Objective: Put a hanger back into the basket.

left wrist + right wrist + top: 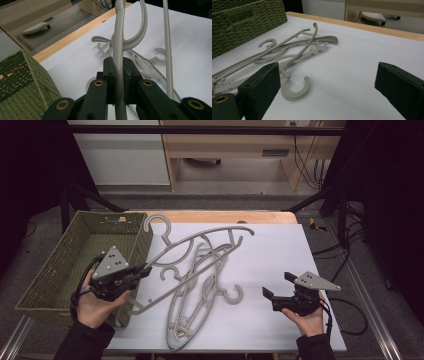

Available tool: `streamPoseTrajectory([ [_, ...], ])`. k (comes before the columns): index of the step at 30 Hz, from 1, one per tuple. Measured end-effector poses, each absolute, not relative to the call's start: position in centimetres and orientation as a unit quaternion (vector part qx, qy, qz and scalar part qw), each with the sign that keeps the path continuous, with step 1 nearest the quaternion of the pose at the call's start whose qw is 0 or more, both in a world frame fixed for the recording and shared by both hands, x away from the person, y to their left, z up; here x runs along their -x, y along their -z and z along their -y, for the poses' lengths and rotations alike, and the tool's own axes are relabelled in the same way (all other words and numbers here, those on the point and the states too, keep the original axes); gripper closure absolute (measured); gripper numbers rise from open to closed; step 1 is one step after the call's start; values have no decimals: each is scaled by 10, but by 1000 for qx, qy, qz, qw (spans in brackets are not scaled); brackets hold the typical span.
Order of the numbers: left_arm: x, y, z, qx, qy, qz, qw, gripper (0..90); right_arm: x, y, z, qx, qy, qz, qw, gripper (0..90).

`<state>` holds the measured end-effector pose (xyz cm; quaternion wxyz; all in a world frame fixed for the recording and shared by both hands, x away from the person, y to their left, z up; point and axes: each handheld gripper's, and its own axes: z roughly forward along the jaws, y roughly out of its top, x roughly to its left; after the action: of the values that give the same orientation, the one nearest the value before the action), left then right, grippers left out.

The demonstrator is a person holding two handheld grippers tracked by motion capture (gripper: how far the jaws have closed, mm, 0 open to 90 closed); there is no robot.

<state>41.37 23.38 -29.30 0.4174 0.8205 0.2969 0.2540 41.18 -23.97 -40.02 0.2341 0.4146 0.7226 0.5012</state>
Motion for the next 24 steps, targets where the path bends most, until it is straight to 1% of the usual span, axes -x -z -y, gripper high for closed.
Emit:
streamPoseTrajectory([
  [15,-441,261,-269,-808,-285,-313,409,826,-411,400,242,-421,-505,-714,241,43],
  [24,-461,261,-296,-808,-294,-331,388,827,-411,400,243,-422,-506,-712,244,40],
])
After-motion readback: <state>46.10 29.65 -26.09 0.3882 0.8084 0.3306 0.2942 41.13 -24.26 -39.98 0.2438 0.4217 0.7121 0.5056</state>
